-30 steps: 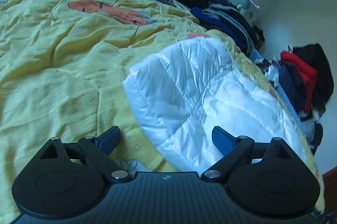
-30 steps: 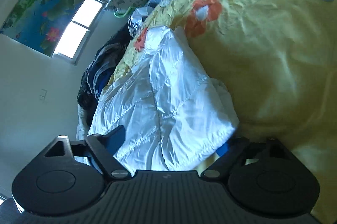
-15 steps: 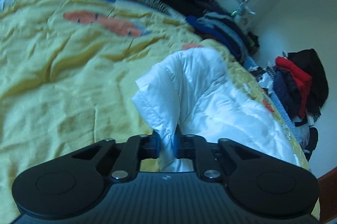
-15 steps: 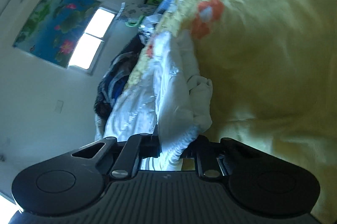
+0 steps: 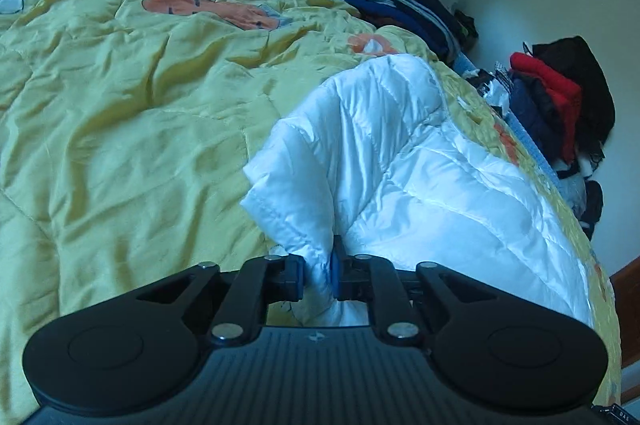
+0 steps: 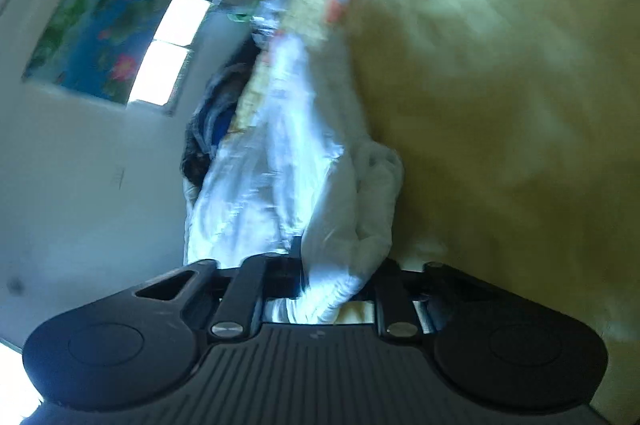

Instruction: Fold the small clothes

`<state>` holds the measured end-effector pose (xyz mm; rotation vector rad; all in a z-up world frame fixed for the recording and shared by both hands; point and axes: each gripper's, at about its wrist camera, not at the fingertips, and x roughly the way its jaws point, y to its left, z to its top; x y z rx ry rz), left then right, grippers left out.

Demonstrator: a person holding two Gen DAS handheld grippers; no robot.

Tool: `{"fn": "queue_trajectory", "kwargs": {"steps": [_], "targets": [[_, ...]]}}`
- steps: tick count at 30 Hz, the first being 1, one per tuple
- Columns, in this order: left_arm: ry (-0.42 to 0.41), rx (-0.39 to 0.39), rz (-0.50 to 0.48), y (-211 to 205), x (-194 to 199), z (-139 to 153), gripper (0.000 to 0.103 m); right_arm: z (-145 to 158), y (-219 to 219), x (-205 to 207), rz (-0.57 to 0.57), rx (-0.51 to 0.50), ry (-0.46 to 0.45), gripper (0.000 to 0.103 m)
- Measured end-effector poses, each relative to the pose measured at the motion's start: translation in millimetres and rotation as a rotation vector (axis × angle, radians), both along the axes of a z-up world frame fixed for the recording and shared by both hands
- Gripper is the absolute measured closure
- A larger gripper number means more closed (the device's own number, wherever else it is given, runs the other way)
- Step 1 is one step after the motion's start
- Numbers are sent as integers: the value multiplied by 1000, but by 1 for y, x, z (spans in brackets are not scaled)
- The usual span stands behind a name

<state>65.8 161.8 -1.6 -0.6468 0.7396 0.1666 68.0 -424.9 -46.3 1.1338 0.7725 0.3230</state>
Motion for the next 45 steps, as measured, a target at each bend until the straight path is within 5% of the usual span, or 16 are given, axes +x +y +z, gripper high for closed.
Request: {"fn": "queue_trajectory", "kwargs": {"steps": [4,6,9,11,13,15,20,24,28,31,36,39,45], "targets": [[12,14,-5,11,-13,14,66,9,-17,-8,-45,31,-1,53],[-28,75,34,18,-35,28,49,27,-40,-25,-123,-14,-45,50],[-116,193,49,19,-60,52,46,60,-89,-57,-318,-150,-114,50],[-180,266,37,9,-66,65,46,96,-116,-82,-566,-364,-170,50],[-245,322,-9,-11,-61,75,45,137,-112,-95,-796,-721,-232,49],[-287,368,-76,-40,-47,79,45,168,-93,-93,-887,-982,-344,48],[-371,408,-239,-123,-14,70,45,208,-23,-49,-618,-993,-689,7],[-420,459,-364,-179,4,59,45,206,65,14,-207,-882,-801,0],[-266,399,-471,-206,29,34,45,180,140,87,155,-612,-664,0],[-283,463,-493,-216,22,27,45,153,173,140,253,-500,-525,0],[-257,405,-512,-207,29,16,40,105,208,215,347,-329,-231,2],[-236,353,-515,-201,37,11,40,79,221,225,418,-320,-149,1],[-193,253,-511,-191,50,-1,40,45,244,219,467,-449,-158,3]]}}
